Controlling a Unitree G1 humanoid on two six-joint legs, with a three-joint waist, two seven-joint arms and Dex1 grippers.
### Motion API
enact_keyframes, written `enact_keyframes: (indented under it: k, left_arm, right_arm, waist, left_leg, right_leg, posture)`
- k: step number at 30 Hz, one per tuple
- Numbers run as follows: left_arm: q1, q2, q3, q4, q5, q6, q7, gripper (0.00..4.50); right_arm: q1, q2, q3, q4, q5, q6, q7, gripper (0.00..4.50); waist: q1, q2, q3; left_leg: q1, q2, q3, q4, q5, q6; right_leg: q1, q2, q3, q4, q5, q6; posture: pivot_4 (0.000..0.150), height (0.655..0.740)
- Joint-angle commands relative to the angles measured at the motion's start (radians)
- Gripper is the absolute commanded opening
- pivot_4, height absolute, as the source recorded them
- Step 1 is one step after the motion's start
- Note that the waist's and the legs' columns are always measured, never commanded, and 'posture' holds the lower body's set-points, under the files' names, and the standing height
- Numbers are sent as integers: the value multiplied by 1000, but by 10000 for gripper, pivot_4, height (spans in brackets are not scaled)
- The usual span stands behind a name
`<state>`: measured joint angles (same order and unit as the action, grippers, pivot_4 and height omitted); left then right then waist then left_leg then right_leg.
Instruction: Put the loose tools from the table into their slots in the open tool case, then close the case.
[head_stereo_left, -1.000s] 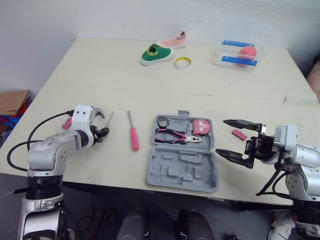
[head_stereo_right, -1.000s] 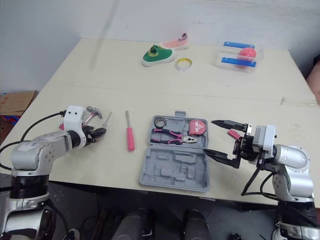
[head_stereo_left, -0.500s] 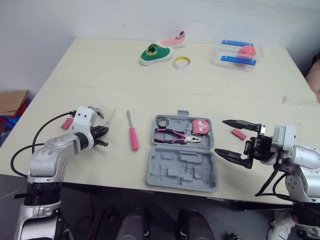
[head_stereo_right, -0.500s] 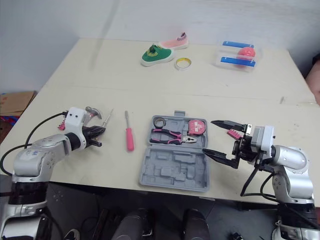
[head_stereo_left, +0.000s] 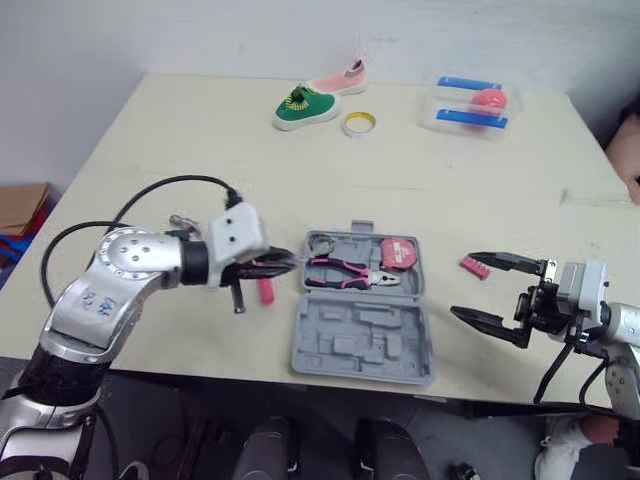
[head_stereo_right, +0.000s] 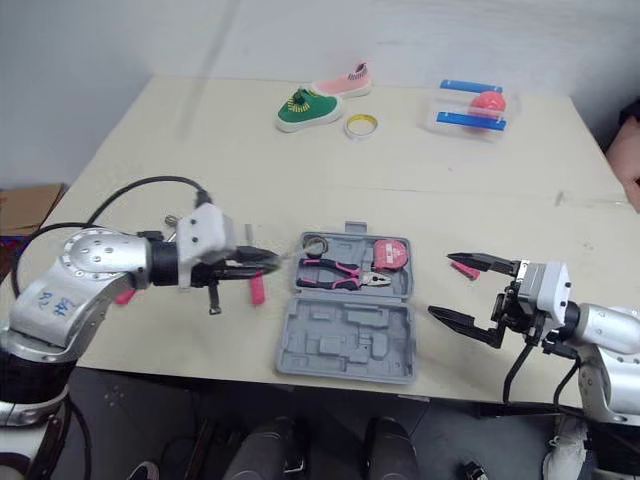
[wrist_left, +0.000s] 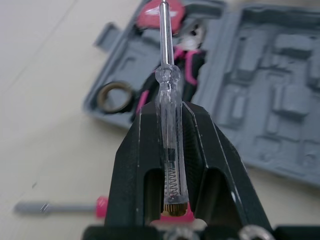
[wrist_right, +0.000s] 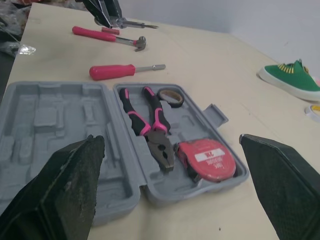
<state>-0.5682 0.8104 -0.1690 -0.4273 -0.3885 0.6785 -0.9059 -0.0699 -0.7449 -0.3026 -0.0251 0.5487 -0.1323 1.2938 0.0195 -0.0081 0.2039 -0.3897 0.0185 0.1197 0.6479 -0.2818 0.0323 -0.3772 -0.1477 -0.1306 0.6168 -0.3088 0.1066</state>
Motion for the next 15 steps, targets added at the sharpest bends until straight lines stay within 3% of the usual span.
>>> enact_keyframes:
  k: [1, 8, 15]
  left_arm:
    - [-62, -4, -114, -53, 31, 63, -33, 294]
    - [-224, -82, -428, -6, 206, 126, -65, 294]
    - [-293, -148, -460, 134, 305, 56, -75, 294]
  right_arm:
    - [0, -9, -18, -8, 1, -21, 0, 45000]
    - [26, -17, 6, -33, 5, -9, 30, 45000]
    - [56, -32, -7, -114, 30, 56, 7, 45000]
  waist:
    - [0, 0, 0]
    - [6, -1, 0]
    - [5, -1, 0]
  left_leg:
    - [0, 0, 0, 0, 0, 0]
    - [-1, -1, 0, 3, 0, 3]
    - [-1, -1, -1, 4, 1, 2]
  right_leg:
    - [0, 0, 0, 0, 0, 0]
    - [0, -1, 2, 2, 0, 1]
    - [0, -1, 1, 2, 0, 0]
  posture:
    - [1500, 7400]
    - [1500, 7400]
    - [1500, 7400]
